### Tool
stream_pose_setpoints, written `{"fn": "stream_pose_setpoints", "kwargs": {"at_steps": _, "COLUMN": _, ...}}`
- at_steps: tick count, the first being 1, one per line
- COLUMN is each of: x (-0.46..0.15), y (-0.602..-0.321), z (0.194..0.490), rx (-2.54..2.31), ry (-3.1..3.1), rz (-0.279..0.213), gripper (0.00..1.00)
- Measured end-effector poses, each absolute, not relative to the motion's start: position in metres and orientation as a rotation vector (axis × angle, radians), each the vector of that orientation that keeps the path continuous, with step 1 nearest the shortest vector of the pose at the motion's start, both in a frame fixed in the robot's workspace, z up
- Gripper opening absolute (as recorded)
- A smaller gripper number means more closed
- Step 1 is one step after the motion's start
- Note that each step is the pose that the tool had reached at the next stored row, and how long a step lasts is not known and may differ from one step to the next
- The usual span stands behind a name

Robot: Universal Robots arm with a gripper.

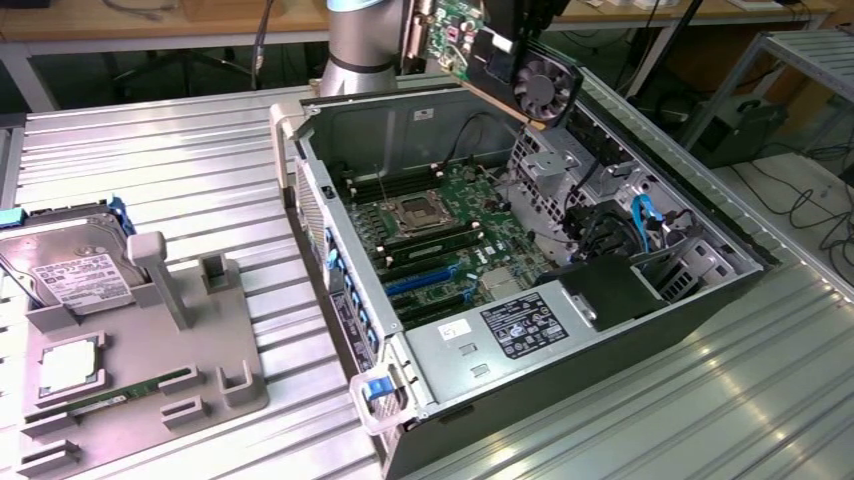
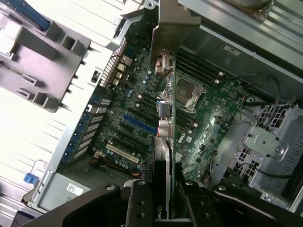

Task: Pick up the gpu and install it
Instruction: 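Insert the gpu into the slot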

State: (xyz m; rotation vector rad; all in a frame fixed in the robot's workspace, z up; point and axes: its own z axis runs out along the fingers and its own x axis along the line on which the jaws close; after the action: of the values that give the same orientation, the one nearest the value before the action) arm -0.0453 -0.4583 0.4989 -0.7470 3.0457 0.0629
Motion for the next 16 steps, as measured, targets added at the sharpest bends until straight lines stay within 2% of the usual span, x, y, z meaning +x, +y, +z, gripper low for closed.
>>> {"fn": "stream_pose_setpoints", "kwargs": {"at_steps": 16, "x": -0.0453, "y": -0.4583, "z": 0.4989, "rx": -0.943, "ry": 2.994, "rz": 0.063, "gripper": 0.27}}
